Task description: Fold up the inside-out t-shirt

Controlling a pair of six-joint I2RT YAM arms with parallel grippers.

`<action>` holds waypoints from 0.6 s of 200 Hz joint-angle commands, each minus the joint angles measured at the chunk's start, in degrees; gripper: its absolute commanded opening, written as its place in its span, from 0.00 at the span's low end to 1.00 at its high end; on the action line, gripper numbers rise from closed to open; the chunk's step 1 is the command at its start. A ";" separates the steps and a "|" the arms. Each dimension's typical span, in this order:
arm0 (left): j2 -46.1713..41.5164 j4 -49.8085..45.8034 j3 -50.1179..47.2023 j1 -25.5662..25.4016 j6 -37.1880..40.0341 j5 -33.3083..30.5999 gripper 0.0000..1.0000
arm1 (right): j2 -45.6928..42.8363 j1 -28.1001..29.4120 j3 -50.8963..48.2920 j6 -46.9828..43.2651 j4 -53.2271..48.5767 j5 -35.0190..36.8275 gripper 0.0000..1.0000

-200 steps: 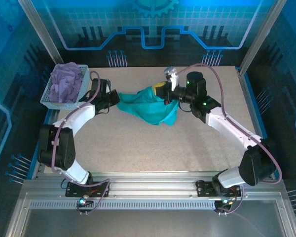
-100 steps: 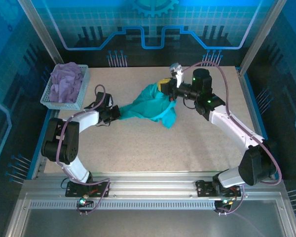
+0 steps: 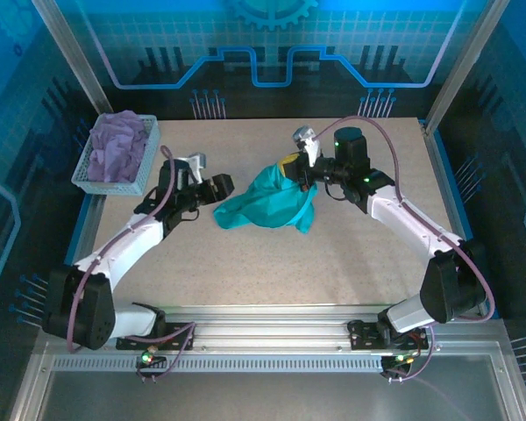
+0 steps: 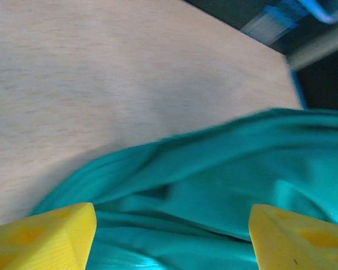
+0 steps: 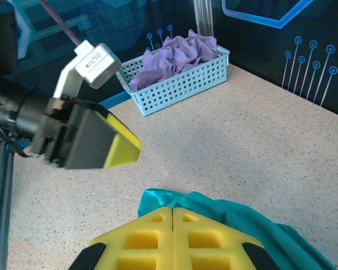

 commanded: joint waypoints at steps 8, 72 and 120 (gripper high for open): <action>3.06 2.60 3.66 -5.51 3.57 7.68 0.74 | 0.13 -0.59 0.24 -1.80 -0.12 -2.35 0.00; 14.90 3.86 11.94 -6.90 3.03 9.92 0.24 | -2.07 -0.66 -0.15 -2.37 -0.59 -1.61 0.00; 14.87 1.84 9.72 -3.25 -1.40 -1.64 0.00 | -9.13 -5.89 -0.06 4.17 6.02 -4.19 0.00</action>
